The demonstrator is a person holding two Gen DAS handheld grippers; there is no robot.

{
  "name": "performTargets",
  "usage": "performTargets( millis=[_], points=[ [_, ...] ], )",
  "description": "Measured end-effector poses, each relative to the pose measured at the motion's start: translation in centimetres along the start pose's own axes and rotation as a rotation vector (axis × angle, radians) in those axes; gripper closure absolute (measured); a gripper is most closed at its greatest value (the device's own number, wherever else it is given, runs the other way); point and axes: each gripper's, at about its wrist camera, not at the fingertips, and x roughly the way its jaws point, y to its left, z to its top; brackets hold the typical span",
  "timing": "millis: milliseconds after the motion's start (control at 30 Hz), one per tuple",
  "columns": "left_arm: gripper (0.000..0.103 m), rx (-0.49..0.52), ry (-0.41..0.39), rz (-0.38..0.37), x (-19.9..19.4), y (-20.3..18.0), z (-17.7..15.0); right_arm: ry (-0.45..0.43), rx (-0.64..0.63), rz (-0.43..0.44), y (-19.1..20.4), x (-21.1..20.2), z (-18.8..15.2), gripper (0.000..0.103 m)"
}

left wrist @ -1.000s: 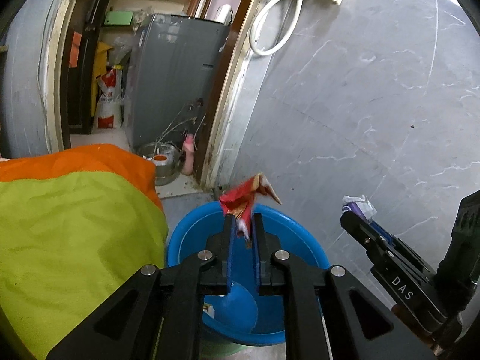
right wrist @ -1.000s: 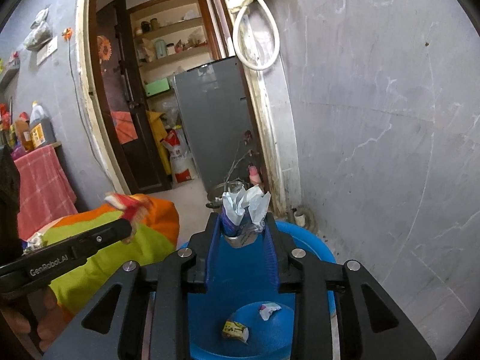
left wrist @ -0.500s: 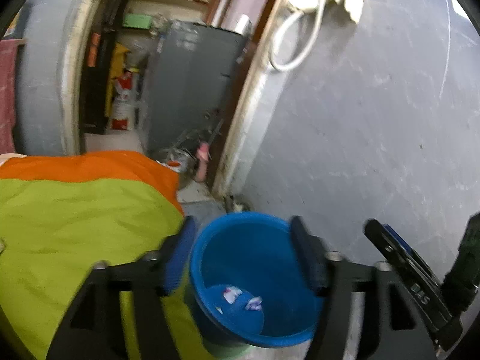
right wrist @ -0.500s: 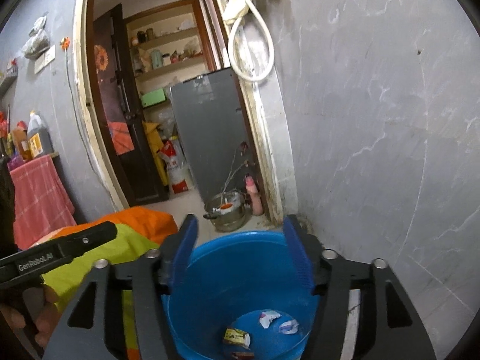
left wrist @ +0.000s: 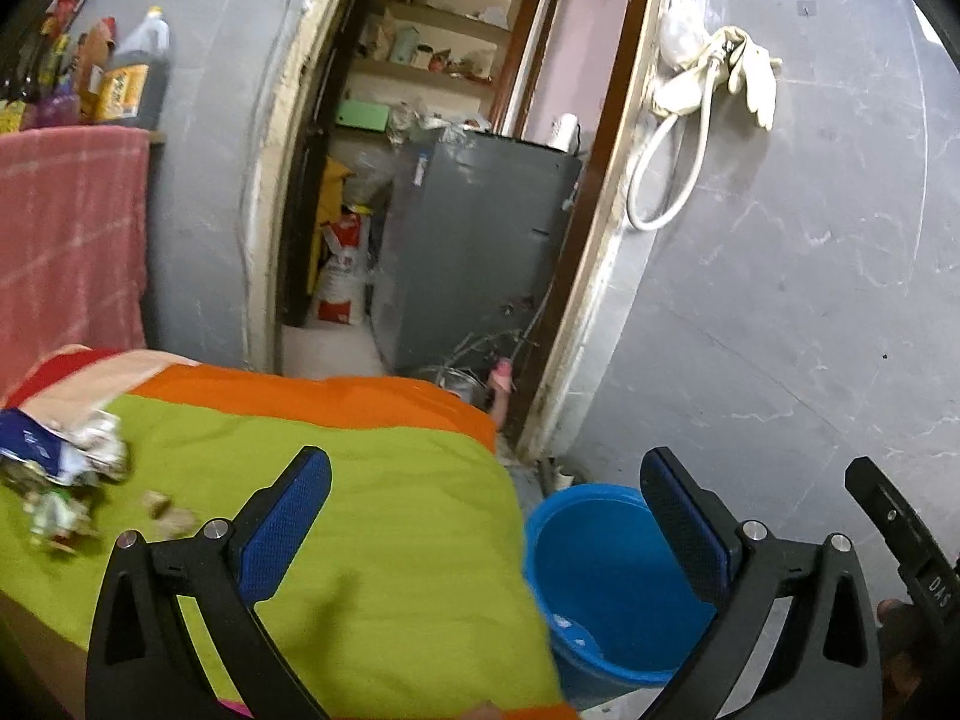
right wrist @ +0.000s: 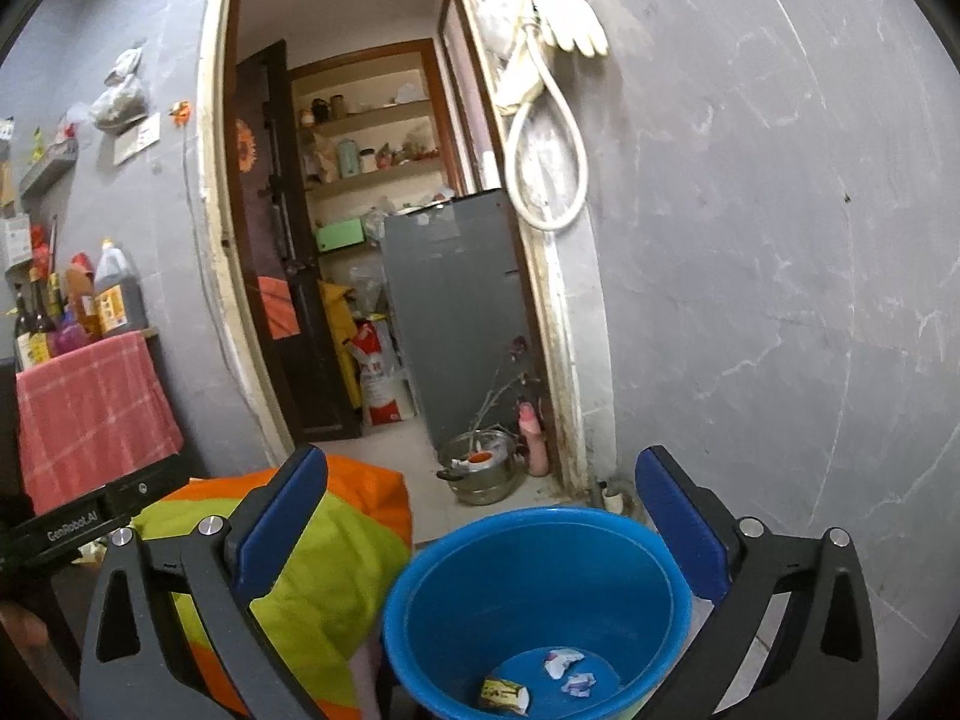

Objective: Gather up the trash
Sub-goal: 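Open both grippers to drop the wrappers into the blue bucket, then move both grippers back toward the remaining trash on the blanket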

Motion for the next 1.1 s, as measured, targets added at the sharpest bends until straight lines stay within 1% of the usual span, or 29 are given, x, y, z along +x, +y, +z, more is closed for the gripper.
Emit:
performTargets(
  millis=[333, 533, 833, 967, 1100],
  points=[
    [0.002, 0.029, -0.06, 0.072, -5.7, 3.3, 0.3, -0.036, -0.032, 0.063, 5.8, -2.7, 0.5, 0.0],
    [0.002, 0.016, -0.076, 0.134, -9.2, 7.0, 0.4, -0.032, -0.059, 0.118, 10.0, -3.4, 0.2, 0.0],
    [0.002, -0.015, -0.057, 0.246, -13.1, 13.7, -1.3, 0.012, -0.093, 0.205, 16.1, -2.8, -1.6, 0.0],
    [0.002, -0.027, -0.034, 0.276, -14.1, 16.3, -2.2, 0.042, -0.111, 0.24, 18.5, -2.1, -2.7, 0.0],
    [0.002, -0.033, 0.004, 0.293, -14.2, 18.4, -3.0, 0.085, -0.131, 0.274, 20.5, -1.1, -4.1, 0.0]
  ],
)
